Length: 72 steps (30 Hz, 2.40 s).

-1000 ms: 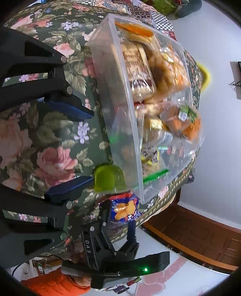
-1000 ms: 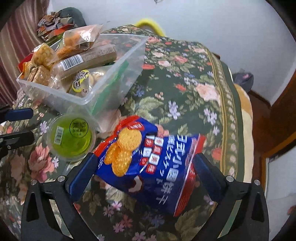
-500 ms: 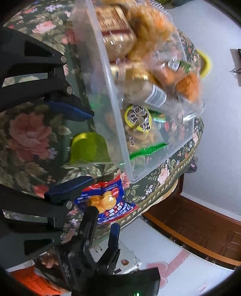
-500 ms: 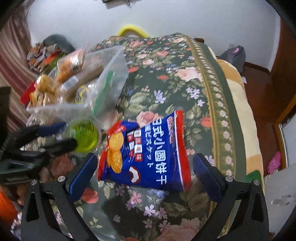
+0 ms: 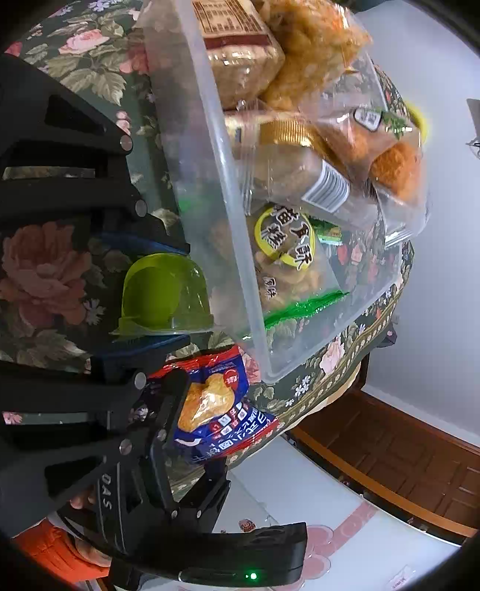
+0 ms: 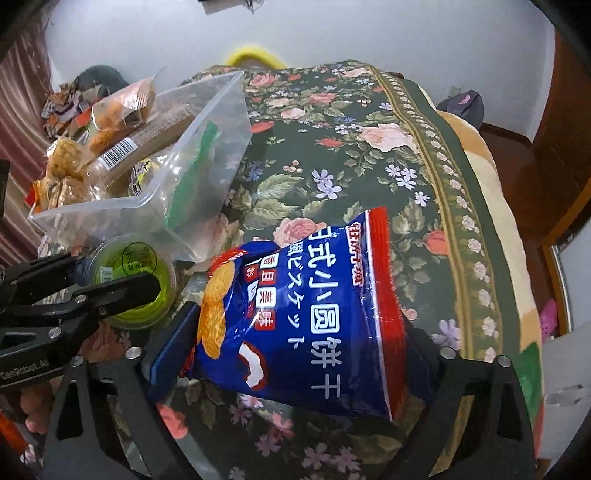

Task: Organize snacks

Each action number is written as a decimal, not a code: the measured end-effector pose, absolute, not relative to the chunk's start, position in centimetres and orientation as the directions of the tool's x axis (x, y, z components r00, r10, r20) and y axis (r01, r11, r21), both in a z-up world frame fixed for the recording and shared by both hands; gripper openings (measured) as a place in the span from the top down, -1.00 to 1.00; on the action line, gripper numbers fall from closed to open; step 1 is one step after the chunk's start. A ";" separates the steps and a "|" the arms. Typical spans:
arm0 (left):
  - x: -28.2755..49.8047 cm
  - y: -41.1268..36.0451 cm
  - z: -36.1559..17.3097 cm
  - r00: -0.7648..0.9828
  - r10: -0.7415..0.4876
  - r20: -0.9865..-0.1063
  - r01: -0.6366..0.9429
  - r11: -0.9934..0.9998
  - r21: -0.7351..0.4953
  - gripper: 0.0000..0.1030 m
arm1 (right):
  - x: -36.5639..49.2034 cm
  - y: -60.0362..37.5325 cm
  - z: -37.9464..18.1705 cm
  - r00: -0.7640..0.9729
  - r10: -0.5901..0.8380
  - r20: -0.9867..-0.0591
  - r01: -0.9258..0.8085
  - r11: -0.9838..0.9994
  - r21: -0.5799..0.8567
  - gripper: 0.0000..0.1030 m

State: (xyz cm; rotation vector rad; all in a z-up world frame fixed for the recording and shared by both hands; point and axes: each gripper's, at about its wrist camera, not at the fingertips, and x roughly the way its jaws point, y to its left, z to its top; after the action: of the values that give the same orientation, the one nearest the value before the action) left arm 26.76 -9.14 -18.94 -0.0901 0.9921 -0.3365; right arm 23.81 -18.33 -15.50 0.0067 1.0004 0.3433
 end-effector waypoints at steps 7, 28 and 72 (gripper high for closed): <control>25.0 -8.3 -17.9 0.518 -0.313 -0.796 0.234 0.947 -0.220 0.21 | 22.7 -18.9 -14.2 0.496 0.327 -0.804 -0.286 0.936 0.204 -0.22; 22.8 -3.6 -9.5 0.671 -0.268 -0.692 0.175 0.963 -0.203 0.20 | 21.4 -16.1 -6.4 0.620 0.385 -0.684 -0.364 0.913 0.185 -0.17; 16.6 0.3 -0.4 0.853 -0.179 -0.490 0.127 0.982 -0.137 0.08 | 16.8 -13.7 1.8 0.740 0.364 -0.566 -0.392 0.917 0.076 -0.47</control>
State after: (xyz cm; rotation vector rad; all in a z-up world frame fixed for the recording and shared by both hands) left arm 16.59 0.33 -0.43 -0.1005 0.5245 -0.1613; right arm 16.82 -13.70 1.79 -0.0491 0.6100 0.4147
